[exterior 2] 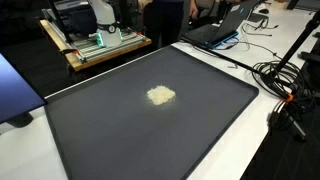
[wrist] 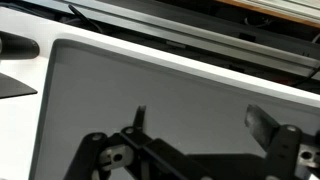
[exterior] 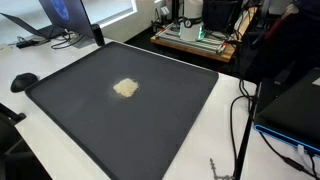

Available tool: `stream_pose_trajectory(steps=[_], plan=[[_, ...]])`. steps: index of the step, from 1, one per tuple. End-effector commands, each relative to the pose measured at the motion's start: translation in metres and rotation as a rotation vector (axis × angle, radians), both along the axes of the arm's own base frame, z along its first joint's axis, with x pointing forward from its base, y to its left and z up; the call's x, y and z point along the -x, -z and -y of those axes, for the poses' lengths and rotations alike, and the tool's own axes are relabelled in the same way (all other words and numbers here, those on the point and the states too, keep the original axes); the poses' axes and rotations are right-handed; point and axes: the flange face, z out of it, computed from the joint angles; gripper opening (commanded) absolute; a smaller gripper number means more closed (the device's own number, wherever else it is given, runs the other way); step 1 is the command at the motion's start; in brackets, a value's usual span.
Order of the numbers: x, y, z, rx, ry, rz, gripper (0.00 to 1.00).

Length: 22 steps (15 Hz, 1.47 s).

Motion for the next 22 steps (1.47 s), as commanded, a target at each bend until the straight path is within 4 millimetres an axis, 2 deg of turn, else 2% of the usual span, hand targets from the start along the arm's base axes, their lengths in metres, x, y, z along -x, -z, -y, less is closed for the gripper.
stream_pose_trajectory(steps=[1, 15, 18, 22], plan=[[0.000, 0.000, 0.000, 0.000, 0.000, -0.001, 1.00], [0.000, 0.000, 0.000, 0.000, 0.000, -0.001, 1.00], [-0.019, -0.004, -0.031, -0.010, -0.108, 0.029, 1.00], [-0.049, -0.005, -0.098, -0.040, -0.301, 0.080, 1.00]])
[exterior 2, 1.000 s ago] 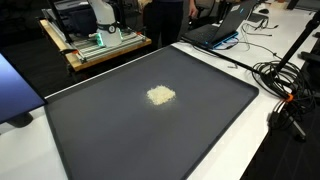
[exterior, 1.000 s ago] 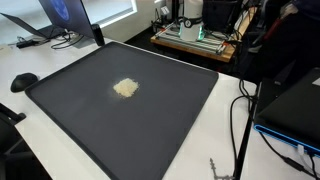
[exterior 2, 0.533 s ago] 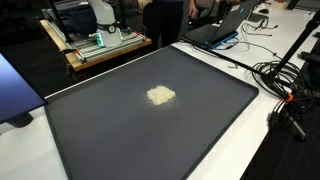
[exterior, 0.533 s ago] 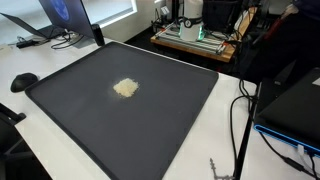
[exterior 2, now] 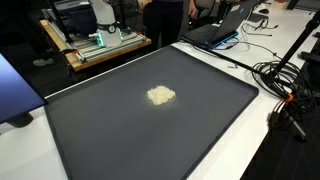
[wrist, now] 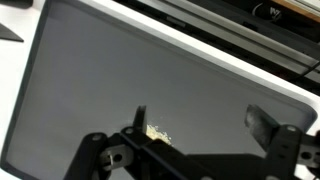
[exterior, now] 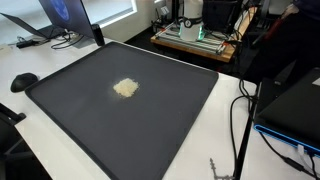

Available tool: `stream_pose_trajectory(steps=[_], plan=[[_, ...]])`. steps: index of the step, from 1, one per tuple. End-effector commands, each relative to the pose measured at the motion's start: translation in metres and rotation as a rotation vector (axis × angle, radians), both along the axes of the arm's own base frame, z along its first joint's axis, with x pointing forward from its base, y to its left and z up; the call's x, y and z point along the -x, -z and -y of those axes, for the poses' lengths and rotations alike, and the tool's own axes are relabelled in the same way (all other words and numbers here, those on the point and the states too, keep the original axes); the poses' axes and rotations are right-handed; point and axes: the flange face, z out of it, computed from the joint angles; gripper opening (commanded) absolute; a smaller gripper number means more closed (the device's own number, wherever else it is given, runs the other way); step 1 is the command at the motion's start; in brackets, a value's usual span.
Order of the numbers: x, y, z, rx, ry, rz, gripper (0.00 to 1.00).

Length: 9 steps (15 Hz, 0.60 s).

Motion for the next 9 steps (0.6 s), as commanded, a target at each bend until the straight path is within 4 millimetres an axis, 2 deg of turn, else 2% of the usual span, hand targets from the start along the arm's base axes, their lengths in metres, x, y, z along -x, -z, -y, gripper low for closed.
stream_pose_trajectory(steps=[1, 4, 6, 9], plan=[[-0.031, -0.002, -0.056, -0.048, -0.173, 0.036, 1.00], [-0.051, -0.002, -0.100, -0.108, -0.297, 0.080, 1.00], [-0.059, -0.002, -0.123, -0.158, -0.374, 0.099, 1.00], [-0.065, -0.005, -0.140, -0.228, -0.465, 0.106, 1.00]])
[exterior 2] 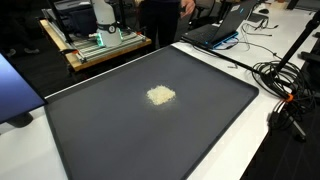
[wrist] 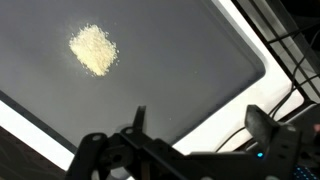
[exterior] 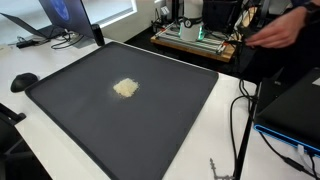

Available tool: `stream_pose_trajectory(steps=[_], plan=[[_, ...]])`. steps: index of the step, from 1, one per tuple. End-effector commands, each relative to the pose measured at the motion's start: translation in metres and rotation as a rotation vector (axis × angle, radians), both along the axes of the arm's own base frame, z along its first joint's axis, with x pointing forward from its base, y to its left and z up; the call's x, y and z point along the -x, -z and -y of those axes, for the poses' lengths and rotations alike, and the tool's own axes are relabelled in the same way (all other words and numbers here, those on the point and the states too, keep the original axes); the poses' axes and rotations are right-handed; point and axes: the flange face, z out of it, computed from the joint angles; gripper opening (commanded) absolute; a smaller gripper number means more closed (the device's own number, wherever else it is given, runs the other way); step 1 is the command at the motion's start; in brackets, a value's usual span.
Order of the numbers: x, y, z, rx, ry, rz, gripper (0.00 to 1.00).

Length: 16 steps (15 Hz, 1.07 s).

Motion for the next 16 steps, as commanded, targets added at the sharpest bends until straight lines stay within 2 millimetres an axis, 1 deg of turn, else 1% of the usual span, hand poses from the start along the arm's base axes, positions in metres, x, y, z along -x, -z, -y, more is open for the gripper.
stream_pose_trajectory(steps=[1, 2, 4, 8, 9, 10, 12, 16], plan=[[-0.011, -0.009, -0.011, -0.085, -0.111, 0.001, 1.00], [-0.012, -0.011, -0.008, -0.100, -0.135, -0.001, 1.00], [-0.016, -0.013, 0.005, -0.118, -0.162, -0.005, 1.00], [-0.019, -0.013, 0.049, -0.153, -0.193, -0.021, 1.00], [-0.020, -0.014, 0.061, -0.162, -0.194, -0.020, 0.96], [-0.021, -0.015, 0.071, -0.169, -0.194, -0.023, 0.89], [-0.022, -0.016, 0.088, -0.181, -0.196, -0.031, 0.69], [-0.020, -0.018, 0.111, -0.191, -0.190, -0.037, 0.39]])
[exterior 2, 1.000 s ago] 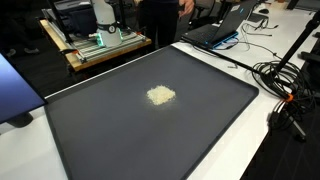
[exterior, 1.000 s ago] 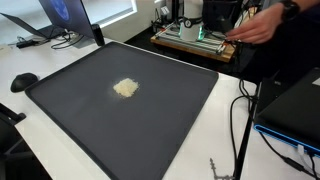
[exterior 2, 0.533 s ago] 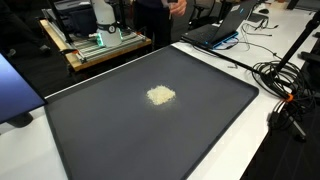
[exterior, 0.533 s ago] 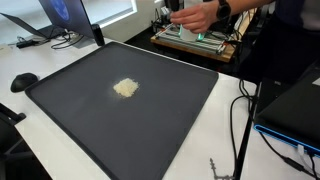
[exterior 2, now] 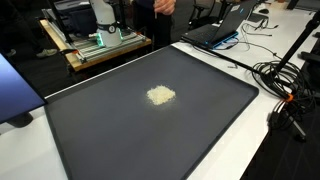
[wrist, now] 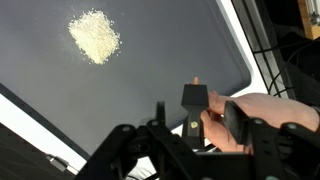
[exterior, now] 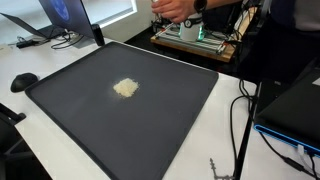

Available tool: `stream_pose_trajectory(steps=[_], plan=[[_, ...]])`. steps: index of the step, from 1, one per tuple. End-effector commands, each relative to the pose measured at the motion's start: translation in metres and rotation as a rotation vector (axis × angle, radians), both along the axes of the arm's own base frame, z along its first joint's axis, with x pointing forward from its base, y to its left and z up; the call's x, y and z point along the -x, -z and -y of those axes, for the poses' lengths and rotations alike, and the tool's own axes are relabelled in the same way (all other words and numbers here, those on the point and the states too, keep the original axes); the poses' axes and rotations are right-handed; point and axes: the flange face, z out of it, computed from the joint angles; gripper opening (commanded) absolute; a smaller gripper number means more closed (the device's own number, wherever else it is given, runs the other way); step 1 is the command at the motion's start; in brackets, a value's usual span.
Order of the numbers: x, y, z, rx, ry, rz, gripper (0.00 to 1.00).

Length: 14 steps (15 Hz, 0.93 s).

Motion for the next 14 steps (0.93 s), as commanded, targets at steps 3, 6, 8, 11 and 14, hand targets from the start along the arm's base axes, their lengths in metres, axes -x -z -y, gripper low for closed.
stream_pose_trajectory(steps=[3, 6, 8, 11, 14], plan=[[-0.0021, -0.0082, 0.0185, -0.033, -0.006, -0.018, 0.19], [-0.0036, -0.0098, 0.0187, -0.031, -0.003, -0.019, 0.04], [-0.0035, -0.0107, 0.0187, -0.031, -0.002, -0.020, 0.06], [-0.0038, -0.0121, 0.0192, -0.033, -0.003, -0.022, 0.07], [-0.0062, -0.0147, 0.0196, -0.015, 0.008, -0.007, 0.06]])
